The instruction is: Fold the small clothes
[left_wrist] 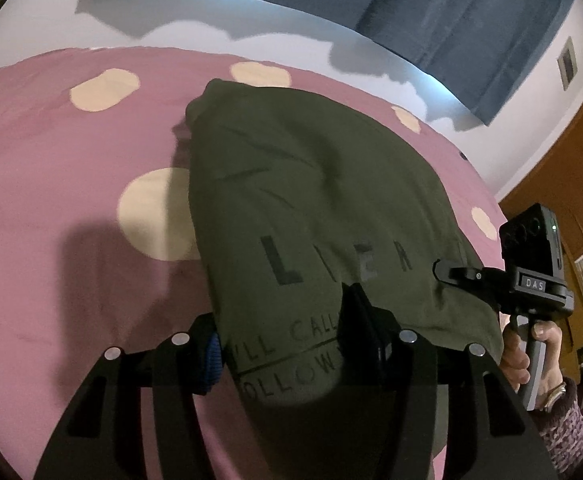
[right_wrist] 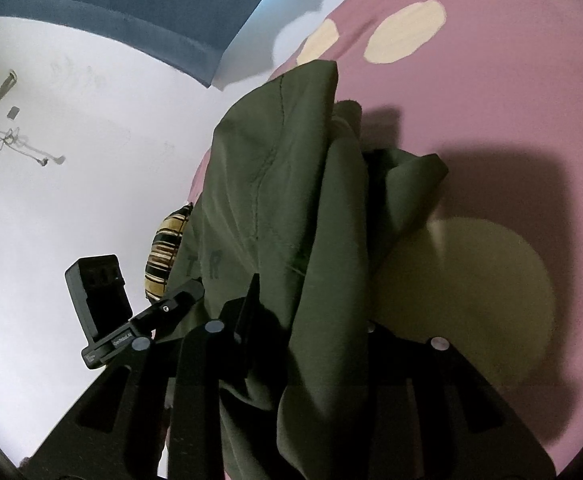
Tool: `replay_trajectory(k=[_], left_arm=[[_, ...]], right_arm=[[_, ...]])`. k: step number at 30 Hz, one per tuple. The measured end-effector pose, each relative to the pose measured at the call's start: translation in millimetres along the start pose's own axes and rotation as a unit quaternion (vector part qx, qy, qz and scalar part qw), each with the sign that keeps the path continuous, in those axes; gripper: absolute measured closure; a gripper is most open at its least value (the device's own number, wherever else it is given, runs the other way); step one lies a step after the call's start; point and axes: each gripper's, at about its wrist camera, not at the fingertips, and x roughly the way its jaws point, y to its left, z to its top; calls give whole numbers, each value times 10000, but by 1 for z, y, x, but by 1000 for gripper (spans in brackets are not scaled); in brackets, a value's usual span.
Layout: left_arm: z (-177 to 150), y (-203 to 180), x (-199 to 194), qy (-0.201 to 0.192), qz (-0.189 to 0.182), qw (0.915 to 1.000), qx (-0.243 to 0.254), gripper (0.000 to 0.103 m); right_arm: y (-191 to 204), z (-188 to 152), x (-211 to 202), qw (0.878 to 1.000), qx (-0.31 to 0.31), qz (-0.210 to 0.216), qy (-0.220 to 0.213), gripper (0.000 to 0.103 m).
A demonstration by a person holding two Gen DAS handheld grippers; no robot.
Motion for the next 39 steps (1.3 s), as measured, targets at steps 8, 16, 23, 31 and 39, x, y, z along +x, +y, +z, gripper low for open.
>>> replay_trajectory(k=[8,16,23,31,39], left_arm=[[-13,25,9,99,-133,9994,-289,46],[-18,28,11,38,-159,9994,-313,43],[-27,32,-14,-149,-399,9975,-560,24],[-66,20,-50,-147,-503,9971,-558,20],[-84,23,-35,88,-464,9962,-725,20]], right_arm=[[-4,0,17,9996,221,120,96,76],[-14,-2,22,9987,431,263,84,74],[-6,-9,-4,9990,419,183,11,39],[6,-47,-46,9994,232,-131,-210,28],[-5,-69,-41,9992,324,-204,-81,26]])
